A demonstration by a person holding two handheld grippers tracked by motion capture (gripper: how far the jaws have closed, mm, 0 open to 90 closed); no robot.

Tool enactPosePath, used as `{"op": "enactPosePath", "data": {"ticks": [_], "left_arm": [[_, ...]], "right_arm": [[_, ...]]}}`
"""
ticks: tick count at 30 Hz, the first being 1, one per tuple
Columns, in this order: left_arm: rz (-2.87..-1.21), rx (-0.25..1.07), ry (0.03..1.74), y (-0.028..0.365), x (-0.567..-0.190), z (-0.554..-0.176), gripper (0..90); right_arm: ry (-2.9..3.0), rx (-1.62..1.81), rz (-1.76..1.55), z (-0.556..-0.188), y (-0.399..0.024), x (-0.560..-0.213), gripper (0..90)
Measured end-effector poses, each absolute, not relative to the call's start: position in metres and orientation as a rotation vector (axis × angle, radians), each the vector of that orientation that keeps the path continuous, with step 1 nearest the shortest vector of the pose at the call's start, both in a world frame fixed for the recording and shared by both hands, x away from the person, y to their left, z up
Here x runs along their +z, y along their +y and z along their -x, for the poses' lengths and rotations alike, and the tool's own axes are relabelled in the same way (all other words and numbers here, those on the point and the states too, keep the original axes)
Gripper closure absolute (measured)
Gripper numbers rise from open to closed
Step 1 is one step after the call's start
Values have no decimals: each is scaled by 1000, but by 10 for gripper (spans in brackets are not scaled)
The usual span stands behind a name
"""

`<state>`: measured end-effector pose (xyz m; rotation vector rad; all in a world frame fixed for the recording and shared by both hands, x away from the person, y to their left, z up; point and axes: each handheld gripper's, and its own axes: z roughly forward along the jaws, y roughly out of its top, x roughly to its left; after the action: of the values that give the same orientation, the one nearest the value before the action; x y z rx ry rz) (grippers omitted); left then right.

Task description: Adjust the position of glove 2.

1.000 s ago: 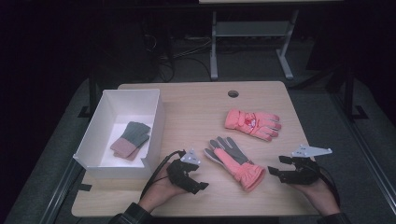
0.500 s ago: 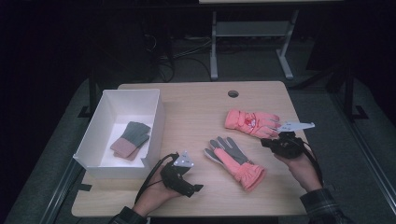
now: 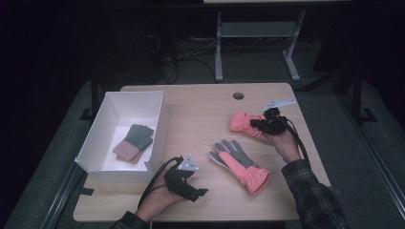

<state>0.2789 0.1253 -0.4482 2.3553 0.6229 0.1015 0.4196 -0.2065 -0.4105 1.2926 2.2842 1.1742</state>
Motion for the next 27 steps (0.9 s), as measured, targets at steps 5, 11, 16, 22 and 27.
{"op": "enactPosePath", "data": {"ticks": [5, 11, 16, 22, 27], "left_arm": [[-2347, 95, 631, 125, -448, -279, 151], [-2338, 97, 633, 127, -447, -280, 150], [-2320, 99, 643, 128, -446, -282, 151], [-2331, 98, 633, 130, -446, -282, 151], [-2332, 91, 641, 130, -447, -282, 151]], "right_arm": [[2280, 1157, -1309, -448, -192, -405, 900], [2284, 1126, -1347, -484, -175, -404, 900], [2294, 1119, -1366, -503, -159, -411, 900], [2377, 1065, -1363, -513, -138, -425, 900], [2396, 1022, -1375, -511, -136, -430, 900]]}}
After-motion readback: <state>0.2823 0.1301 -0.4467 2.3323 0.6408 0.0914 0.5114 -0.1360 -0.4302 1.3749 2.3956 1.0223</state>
